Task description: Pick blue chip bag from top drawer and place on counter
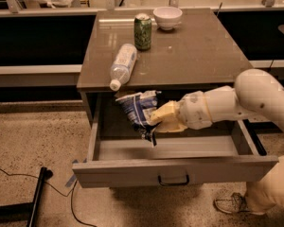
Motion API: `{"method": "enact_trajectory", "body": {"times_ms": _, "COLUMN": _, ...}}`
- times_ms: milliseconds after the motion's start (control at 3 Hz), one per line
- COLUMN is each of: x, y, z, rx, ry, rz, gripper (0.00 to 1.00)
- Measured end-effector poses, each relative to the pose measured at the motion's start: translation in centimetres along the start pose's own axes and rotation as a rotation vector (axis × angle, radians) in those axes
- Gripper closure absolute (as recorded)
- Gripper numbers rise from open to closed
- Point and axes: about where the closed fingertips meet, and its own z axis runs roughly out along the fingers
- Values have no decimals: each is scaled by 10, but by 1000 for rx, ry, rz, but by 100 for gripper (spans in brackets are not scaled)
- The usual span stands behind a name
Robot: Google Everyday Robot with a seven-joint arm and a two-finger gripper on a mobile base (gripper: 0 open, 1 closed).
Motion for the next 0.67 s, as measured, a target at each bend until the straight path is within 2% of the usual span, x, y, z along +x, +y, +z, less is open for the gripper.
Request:
{"method": "enact_trajectory", "body": {"times_ms": 333, "x": -1, "y": -20, "z": -65, "rx": 93, "ry": 93, "rz": -37, "gripper": 100}}
{"method": "enact_trajectory", "body": {"times_ms": 667, "x": 17, "y": -41, "z": -114, "rx": 85, "ry": 179, "rz": -25, "gripper": 100}}
